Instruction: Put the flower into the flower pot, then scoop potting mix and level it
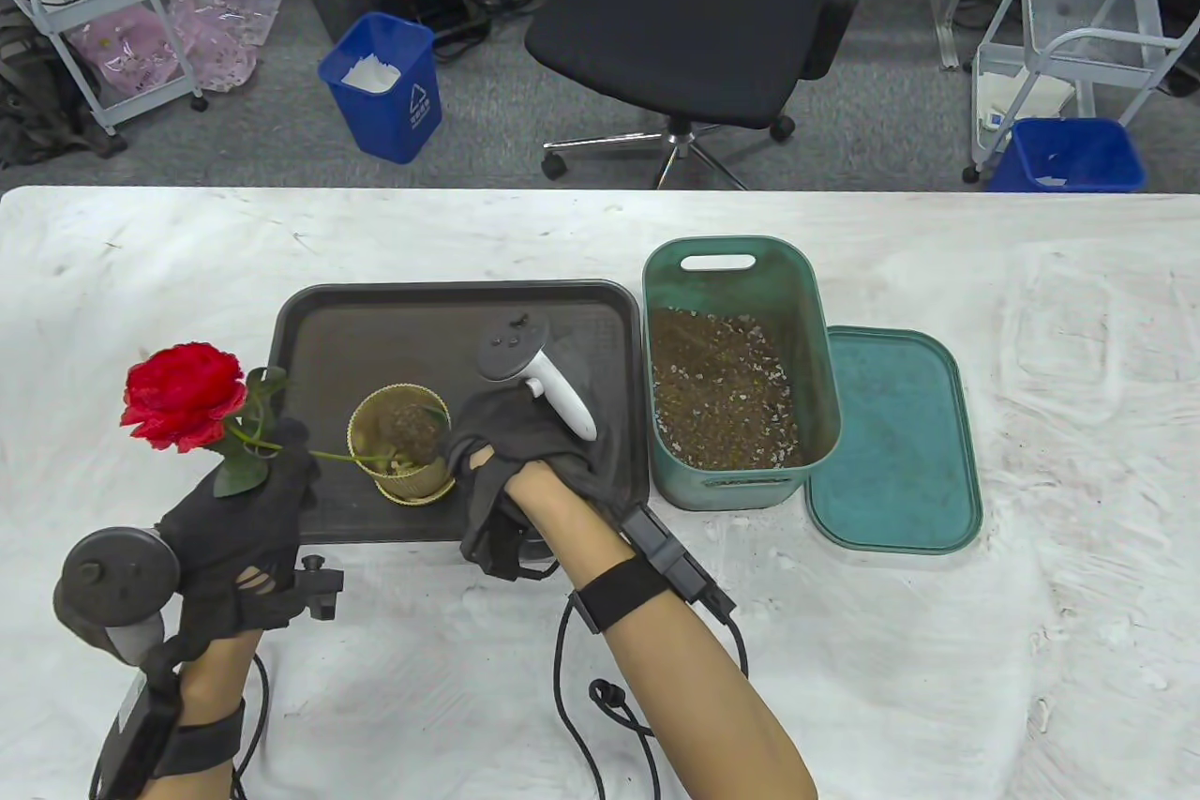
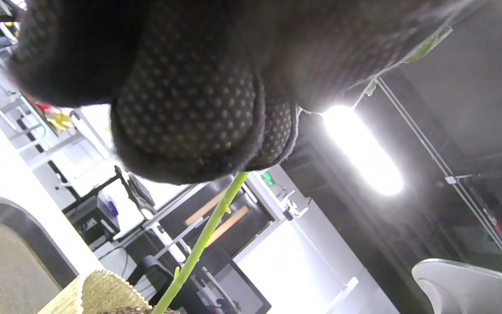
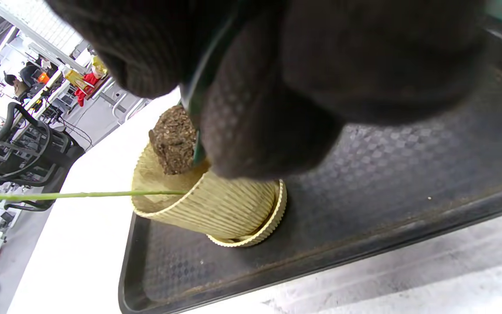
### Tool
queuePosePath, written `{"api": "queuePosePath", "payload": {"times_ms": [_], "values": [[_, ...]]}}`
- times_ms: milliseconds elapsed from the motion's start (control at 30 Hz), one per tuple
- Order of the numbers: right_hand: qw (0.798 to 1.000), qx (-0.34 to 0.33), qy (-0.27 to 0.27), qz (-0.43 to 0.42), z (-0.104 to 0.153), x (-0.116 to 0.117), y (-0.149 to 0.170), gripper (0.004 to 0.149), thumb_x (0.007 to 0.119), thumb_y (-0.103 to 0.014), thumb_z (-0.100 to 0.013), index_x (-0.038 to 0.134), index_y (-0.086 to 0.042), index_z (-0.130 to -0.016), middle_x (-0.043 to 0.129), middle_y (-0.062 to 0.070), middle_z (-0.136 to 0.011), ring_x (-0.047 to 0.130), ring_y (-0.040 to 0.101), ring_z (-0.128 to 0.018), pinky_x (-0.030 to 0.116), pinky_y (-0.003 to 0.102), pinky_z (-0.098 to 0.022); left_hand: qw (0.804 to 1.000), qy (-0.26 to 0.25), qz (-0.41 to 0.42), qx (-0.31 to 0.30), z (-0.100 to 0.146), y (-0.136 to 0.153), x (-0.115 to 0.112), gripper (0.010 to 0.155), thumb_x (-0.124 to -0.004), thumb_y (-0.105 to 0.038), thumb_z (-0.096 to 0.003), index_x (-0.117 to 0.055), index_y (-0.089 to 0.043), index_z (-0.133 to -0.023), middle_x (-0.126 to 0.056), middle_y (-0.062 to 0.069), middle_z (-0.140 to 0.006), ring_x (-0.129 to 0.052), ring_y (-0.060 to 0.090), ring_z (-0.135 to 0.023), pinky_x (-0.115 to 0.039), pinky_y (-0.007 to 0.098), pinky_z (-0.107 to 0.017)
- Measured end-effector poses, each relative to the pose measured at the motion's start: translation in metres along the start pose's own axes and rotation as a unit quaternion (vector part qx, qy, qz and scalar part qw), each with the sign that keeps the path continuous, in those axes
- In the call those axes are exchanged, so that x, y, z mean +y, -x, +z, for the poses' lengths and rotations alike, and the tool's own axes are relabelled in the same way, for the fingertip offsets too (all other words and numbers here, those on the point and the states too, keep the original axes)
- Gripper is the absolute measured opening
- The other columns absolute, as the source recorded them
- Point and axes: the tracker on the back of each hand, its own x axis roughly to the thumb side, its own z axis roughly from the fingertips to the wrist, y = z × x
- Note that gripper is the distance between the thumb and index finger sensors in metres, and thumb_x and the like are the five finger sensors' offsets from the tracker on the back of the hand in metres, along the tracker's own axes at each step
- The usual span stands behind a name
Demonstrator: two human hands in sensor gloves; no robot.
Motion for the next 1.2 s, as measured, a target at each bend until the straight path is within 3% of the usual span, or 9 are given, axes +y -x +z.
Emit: {"api": "queuePosePath", "payload": {"times_ms": [500, 800, 1000, 1200], "values": [[0.984, -0.028, 0.093, 0.146, 0.021, 0.010, -0.033, 0.054, 0.085, -0.034, -0.040, 0.076, -0.006, -0.085, 0.100, 0.015, -0.061, 0.106, 0.029, -0.027, 0.094, 0.037, -0.013, 1.000, 0.001, -0.003, -0.005, 0.000, -0.001, 0.000, 0.042, -0.089, -0.045, -0.0424, -0.094, -0.021, -0.077, -0.107, -0.003, -0.057, -0.113, 0.014, -0.024, -0.096, 0.032, -0.025], [0.956, -0.049, 0.159, 0.244, 0.031, 0.015, -0.048, 0.054, 0.087, -0.034, -0.039, 0.077, -0.008, -0.085, 0.100, 0.015, -0.062, 0.106, 0.030, -0.030, 0.094, 0.038, -0.016, 1.000, 0.001, -0.002, -0.003, 0.000, -0.001, 0.000, 0.042, -0.089, -0.045, -0.0423, -0.094, -0.021, -0.077, -0.107, -0.003, -0.057, -0.114, 0.015, -0.024, -0.096, 0.033, -0.025], [0.957, -0.049, 0.164, 0.233, 0.036, 0.006, -0.045, 0.053, 0.086, -0.034, -0.039, 0.077, -0.008, -0.085, 0.100, 0.015, -0.062, 0.106, 0.030, -0.030, 0.094, 0.038, -0.015, 1.000, -0.001, 0.000, 0.000, 0.000, -0.001, 0.000, 0.042, -0.089, -0.045, -0.0424, -0.094, -0.021, -0.077, -0.107, -0.003, -0.057, -0.113, 0.015, -0.024, -0.096, 0.032, -0.025], [0.978, -0.036, 0.156, 0.131, 0.046, -0.031, -0.026, 0.052, 0.083, -0.035, -0.040, 0.078, -0.007, -0.084, 0.100, 0.015, -0.060, 0.106, 0.029, -0.027, 0.094, 0.037, -0.013, 1.000, -0.001, -0.004, -0.003, 0.000, -0.001, 0.001, 0.042, -0.089, -0.044, -0.0424, -0.094, -0.021, -0.077, -0.107, -0.003, -0.057, -0.114, 0.015, -0.024, -0.096, 0.033, -0.025]]}}
